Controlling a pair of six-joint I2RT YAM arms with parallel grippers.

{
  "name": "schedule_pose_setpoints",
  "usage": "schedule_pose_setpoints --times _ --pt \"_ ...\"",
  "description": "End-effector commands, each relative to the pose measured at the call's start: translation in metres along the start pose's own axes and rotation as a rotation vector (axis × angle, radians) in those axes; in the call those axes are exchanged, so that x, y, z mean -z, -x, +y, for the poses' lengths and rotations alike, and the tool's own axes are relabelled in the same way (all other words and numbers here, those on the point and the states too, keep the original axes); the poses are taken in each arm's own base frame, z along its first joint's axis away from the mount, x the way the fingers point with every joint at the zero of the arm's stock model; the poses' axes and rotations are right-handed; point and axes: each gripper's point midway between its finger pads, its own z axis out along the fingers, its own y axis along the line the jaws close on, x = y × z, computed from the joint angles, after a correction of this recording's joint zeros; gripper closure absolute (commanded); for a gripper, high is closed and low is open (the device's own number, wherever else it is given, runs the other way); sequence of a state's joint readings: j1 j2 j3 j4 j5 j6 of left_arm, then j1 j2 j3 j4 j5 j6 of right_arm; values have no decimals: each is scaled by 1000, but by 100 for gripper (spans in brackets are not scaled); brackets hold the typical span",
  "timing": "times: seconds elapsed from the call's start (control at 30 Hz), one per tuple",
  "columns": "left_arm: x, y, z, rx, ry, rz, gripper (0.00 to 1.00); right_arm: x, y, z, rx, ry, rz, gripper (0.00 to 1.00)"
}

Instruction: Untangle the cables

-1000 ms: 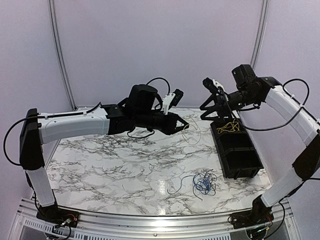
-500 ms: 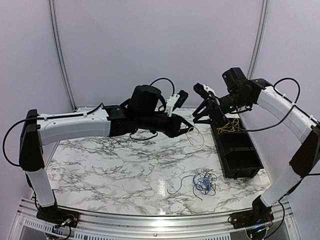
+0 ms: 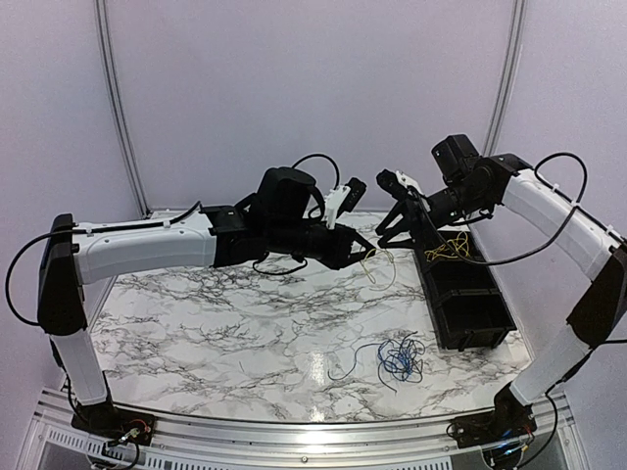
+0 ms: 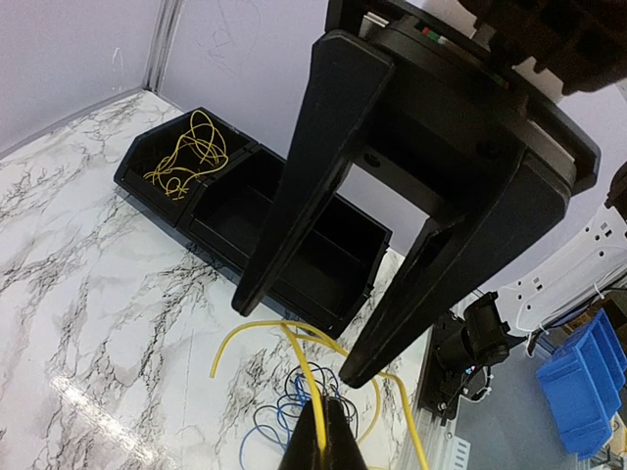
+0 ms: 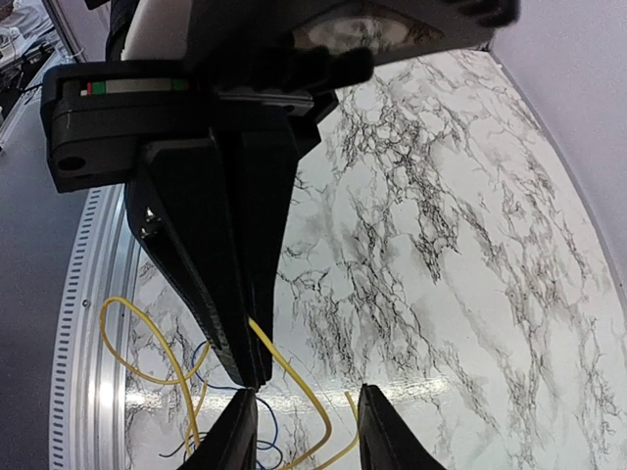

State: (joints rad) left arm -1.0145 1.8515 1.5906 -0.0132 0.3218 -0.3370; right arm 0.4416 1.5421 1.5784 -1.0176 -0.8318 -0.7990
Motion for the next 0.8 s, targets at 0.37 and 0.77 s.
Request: schedule_pose_setpoints --times 0.37,0.77 --pt "-2 12 -3 5 6 -22 100 -3 -2 2 4 0 10 85" --pt "-36 -24 97 217 395 -96 87 26 40 -6 -37 -97 -96 100"
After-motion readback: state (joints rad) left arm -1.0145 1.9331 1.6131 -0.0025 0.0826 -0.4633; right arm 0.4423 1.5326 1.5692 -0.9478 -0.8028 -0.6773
